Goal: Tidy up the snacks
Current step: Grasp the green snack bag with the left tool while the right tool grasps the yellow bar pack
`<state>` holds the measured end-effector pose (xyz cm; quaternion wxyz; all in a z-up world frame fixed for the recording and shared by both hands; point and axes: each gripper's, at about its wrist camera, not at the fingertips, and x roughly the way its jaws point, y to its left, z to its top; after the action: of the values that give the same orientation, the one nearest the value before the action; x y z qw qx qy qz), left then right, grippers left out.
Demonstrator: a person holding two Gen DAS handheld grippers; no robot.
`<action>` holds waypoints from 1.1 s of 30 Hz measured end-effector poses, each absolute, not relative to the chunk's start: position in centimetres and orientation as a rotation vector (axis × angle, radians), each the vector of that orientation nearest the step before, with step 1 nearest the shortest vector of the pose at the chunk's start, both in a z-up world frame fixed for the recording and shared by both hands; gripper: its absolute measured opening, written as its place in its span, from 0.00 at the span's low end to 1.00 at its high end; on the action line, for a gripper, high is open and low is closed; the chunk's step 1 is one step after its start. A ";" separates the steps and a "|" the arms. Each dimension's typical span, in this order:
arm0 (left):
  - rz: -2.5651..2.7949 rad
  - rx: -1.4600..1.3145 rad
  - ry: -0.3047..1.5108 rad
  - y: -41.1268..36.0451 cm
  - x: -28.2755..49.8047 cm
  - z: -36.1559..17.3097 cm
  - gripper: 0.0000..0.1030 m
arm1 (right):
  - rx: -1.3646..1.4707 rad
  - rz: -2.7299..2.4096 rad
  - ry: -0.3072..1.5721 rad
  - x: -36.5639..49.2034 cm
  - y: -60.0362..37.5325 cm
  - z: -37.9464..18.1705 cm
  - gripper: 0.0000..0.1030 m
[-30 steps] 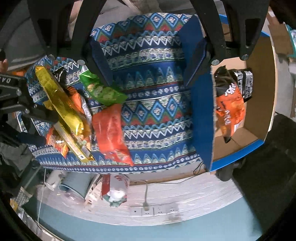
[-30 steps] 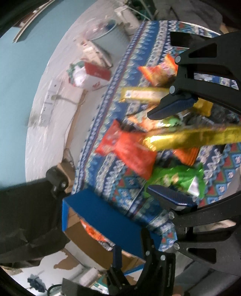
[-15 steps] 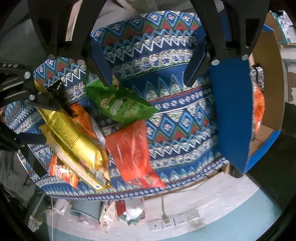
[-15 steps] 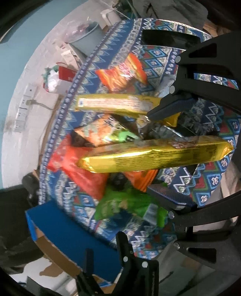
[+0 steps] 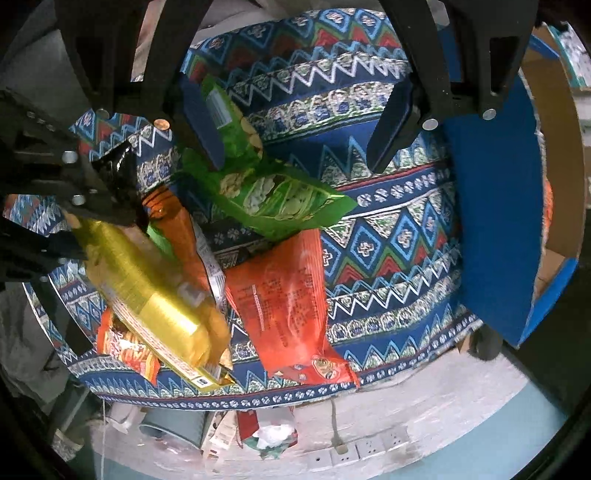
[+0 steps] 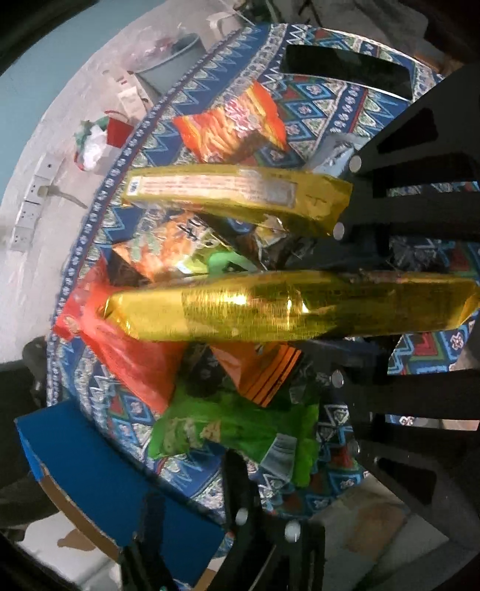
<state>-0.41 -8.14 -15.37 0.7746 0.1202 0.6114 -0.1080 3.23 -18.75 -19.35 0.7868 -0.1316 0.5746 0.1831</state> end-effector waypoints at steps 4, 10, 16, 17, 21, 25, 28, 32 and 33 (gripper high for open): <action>-0.226 0.169 1.352 -7.9 0.4 -16.0 0.79 | -0.216 0.376 1.207 3.8 -20.0 -17.8 0.25; -0.237 0.062 1.382 -7.7 1.1 -16.4 0.79 | -0.154 0.343 1.183 5.1 -21.4 -16.7 0.25; -0.238 -0.011 1.411 -7.0 1.0 -16.2 0.79 | -0.123 0.336 1.173 5.8 -22.1 -16.5 0.25; -0.238 -0.022 1.410 -6.9 1.0 -16.0 0.79 | -0.118 0.338 1.171 5.9 -22.2 -16.4 0.25; -0.238 -0.022 1.419 -6.9 0.9 -16.5 0.83 | -0.104 0.342 1.163 6.2 -22.4 -16.2 0.25; -0.235 -0.015 1.440 -7.8 1.6 -17.9 0.83 | -0.099 0.344 1.161 6.6 -22.5 -16.2 0.25; -0.225 0.010 1.454 -8.4 2.1 -19.1 0.83 | -0.094 0.342 1.161 6.9 -22.6 -16.3 0.25; -0.226 0.002 1.480 -8.8 3.0 -20.8 0.83 | -0.087 0.338 1.163 7.2 -23.0 -16.7 0.25; -0.228 0.003 1.486 -8.7 3.2 -21.3 0.83 | -0.084 0.337 1.164 7.3 -23.0 -16.8 0.25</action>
<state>3.20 -8.75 -21.32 0.7307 0.0014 0.6749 -0.1034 7.34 -23.00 -16.77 0.8211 -0.0397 0.5469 0.1584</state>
